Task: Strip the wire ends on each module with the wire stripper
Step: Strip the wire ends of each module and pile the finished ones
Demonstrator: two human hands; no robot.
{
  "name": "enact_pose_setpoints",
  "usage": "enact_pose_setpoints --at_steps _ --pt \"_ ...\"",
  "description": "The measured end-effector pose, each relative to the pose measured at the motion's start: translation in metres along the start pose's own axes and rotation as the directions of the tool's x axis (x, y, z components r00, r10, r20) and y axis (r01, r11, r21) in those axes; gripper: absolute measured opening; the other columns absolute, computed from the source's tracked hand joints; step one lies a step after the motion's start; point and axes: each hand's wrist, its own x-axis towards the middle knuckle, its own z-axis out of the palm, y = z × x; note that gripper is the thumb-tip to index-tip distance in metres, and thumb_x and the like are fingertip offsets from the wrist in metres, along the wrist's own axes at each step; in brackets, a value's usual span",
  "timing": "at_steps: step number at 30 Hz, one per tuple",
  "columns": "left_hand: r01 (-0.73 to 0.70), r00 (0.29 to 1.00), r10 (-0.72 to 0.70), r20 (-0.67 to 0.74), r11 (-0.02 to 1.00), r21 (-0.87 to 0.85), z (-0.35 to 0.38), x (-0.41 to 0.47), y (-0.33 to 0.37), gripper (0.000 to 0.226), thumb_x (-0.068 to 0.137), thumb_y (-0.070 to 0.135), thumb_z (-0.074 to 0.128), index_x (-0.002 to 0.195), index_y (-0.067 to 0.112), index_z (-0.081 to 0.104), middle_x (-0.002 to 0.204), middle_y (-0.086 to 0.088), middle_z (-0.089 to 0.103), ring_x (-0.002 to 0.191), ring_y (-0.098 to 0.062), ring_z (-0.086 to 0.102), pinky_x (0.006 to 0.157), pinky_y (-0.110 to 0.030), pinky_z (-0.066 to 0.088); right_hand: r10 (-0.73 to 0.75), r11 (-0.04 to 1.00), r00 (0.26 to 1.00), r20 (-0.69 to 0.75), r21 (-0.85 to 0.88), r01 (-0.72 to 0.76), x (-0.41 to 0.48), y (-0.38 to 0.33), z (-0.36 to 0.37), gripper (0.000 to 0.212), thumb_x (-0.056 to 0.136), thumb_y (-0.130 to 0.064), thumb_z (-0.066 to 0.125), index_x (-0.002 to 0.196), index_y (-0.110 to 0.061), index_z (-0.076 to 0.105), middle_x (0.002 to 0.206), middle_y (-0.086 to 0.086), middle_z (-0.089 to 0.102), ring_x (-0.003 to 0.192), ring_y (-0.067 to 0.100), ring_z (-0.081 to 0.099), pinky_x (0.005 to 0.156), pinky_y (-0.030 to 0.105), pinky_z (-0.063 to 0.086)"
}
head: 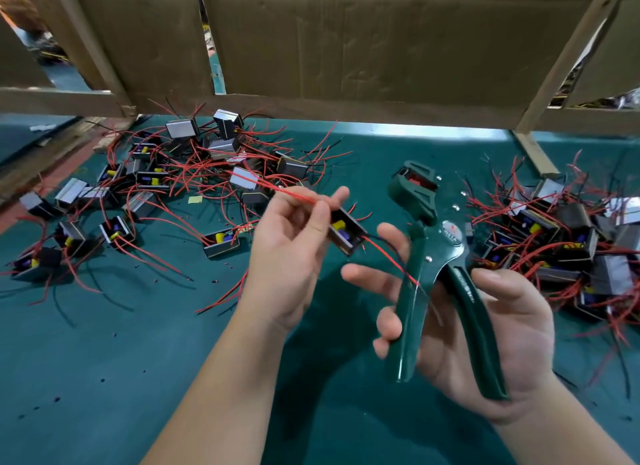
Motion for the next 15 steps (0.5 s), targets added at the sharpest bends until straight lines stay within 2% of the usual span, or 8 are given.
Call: enact_pose_setpoints --at_steps 3,5,6,8,11,12,13,15 --pt "-0.018 1.0 0.018 0.008 0.991 0.13 0.005 -0.005 -0.005 0.027 0.08 0.007 0.058 0.104 0.013 0.048 0.098 -0.003 0.066 0.104 -0.019 0.066 0.09 -0.033 0.049 0.011 0.998 1.0 0.001 -0.068 -0.011 -0.001 -0.002 -0.001 0.072 0.087 -0.016 0.057 0.144 0.009 0.021 0.134 0.029 0.047 0.096 0.046 0.057 0.093 0.057 0.043" --pt "-0.144 0.971 0.199 -0.133 0.928 0.343 0.006 -0.007 0.0 0.057 0.075 0.006 0.06 0.126 0.013 0.037 0.123 -0.006 0.054 0.111 -0.017 0.058 0.093 -0.03 0.046 0.003 0.992 0.999 -0.043 -0.129 -0.009 -0.002 -0.003 -0.001 0.072 0.081 -0.017 0.064 0.139 0.011 0.032 0.132 0.027 0.051 0.092 0.045 0.06 0.09 0.056 0.048" --pt "-0.233 0.915 0.371 -0.156 0.805 0.546 0.004 -0.007 0.002 0.07 0.074 0.006 0.062 0.136 0.008 0.029 0.136 -0.01 0.043 0.122 -0.019 0.05 0.102 -0.033 0.04 -0.011 0.985 0.998 -0.06 -0.173 0.0 -0.002 -0.003 -0.003 0.072 0.077 -0.018 0.069 0.136 0.01 0.039 0.128 0.025 0.055 0.088 0.043 0.062 0.086 0.055 0.05" --pt "-0.318 0.763 0.646 0.014 0.358 0.878 -0.007 -0.005 0.003 0.086 0.073 0.007 0.065 0.143 -0.007 0.017 0.149 -0.02 0.025 0.139 -0.028 0.029 0.115 -0.037 0.019 -0.039 0.971 0.995 -0.091 -0.239 0.016 -0.004 -0.002 -0.007 0.075 0.067 -0.022 0.077 0.13 0.008 0.05 0.117 0.022 0.062 0.082 0.04 0.065 0.078 0.053 0.054" --pt "-0.313 0.691 0.697 0.192 0.049 0.948 -0.012 -0.006 0.012 0.081 0.069 0.012 0.059 0.143 -0.003 0.028 0.149 -0.018 0.032 0.141 -0.027 0.027 0.115 -0.039 0.015 -0.071 0.961 0.985 -0.156 -0.275 0.026 -0.004 -0.002 -0.01 0.078 0.057 -0.023 0.081 0.125 0.007 0.057 0.106 0.02 0.065 0.076 0.039 0.065 0.072 0.05 0.055" --pt "-0.392 0.727 0.624 0.286 0.036 0.919 -0.012 -0.006 0.011 0.073 0.069 0.01 0.056 0.139 0.002 0.038 0.144 -0.014 0.042 0.137 -0.025 0.034 0.114 -0.043 0.022 -0.076 0.96 0.983 -0.17 -0.277 0.026 -0.004 -0.002 -0.01 0.078 0.056 -0.023 0.082 0.124 0.007 0.057 0.105 0.02 0.065 0.076 0.039 0.066 0.072 0.05 0.055" --pt "-0.484 0.797 0.485 0.359 0.157 0.861 -0.01 -0.006 0.01 0.064 0.069 0.006 0.052 0.132 0.008 0.048 0.135 -0.008 0.053 0.131 -0.022 0.044 0.11 -0.046 0.03 -0.078 0.96 0.982 -0.173 -0.278 0.027 -0.003 -0.003 -0.01 0.078 0.057 -0.023 0.082 0.124 0.008 0.057 0.104 0.021 0.065 0.076 0.04 0.066 0.072 0.051 0.055" --pt "-0.333 0.927 0.059 0.37 0.583 0.741 -0.002 -0.011 0.009 0.046 0.074 0.003 0.046 0.114 0.022 0.058 0.108 0.007 0.068 0.109 -0.01 0.06 0.097 -0.038 0.044 -0.075 0.963 0.986 -0.148 -0.266 0.033 -0.003 -0.004 -0.009 0.076 0.06 -0.021 0.08 0.126 0.009 0.055 0.105 0.022 0.065 0.077 0.041 0.066 0.072 0.052 0.055"
